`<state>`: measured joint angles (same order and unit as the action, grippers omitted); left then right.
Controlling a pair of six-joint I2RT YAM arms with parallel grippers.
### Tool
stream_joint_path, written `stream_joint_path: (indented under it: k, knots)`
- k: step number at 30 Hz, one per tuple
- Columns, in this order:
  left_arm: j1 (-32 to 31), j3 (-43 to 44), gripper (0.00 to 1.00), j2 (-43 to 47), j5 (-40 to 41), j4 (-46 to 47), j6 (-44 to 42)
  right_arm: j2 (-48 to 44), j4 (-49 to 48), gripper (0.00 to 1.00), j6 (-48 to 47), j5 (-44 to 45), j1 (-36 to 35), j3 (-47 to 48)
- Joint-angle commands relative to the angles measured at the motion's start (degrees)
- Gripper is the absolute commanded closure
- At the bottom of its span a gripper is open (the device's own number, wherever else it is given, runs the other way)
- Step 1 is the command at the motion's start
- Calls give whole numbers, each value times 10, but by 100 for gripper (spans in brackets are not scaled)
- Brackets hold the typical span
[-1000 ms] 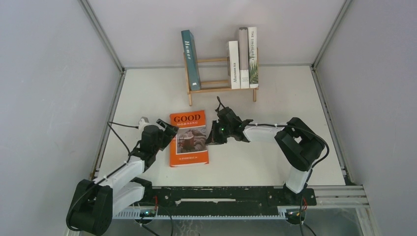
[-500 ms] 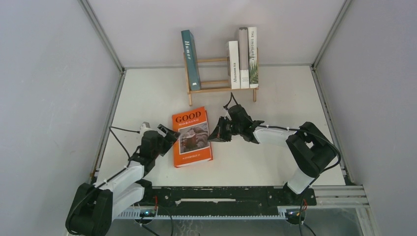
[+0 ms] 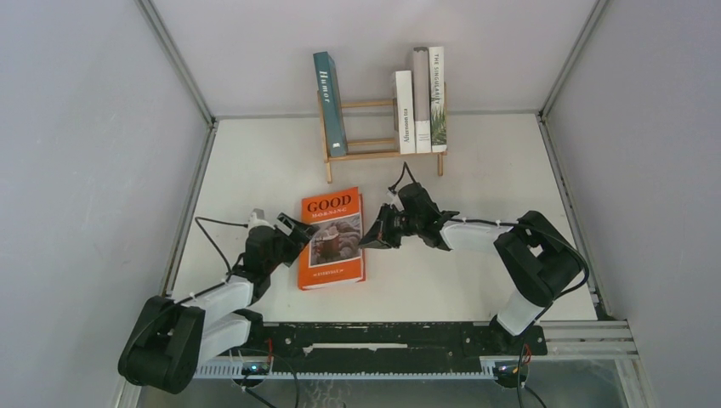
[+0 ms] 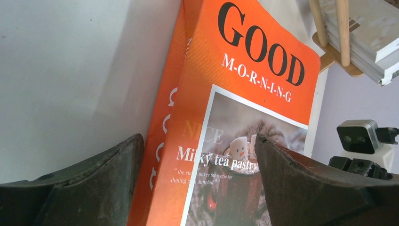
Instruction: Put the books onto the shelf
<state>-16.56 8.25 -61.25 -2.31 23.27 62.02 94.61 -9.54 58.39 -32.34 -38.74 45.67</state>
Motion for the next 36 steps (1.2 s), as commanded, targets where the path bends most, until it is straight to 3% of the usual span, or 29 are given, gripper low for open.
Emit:
stream_joint_path:
  k: [1, 14, 20, 36]
  knots:
    - [-1, -17, 8, -23, -63, 18, 0, -30, -49, 100, 27, -25, 9, -5]
    - [-1, -26, 8, -9, -170, 86, 2, -42, -98, 100, 75, -64, 39, -45]
    - [-1, -24, 7, 32, -164, 11, -34, -59, -125, 100, 99, -80, 59, -70]
    - [0, -59, 4, 54, -144, -8, -41, -65, -165, 100, 148, -103, 66, -88]
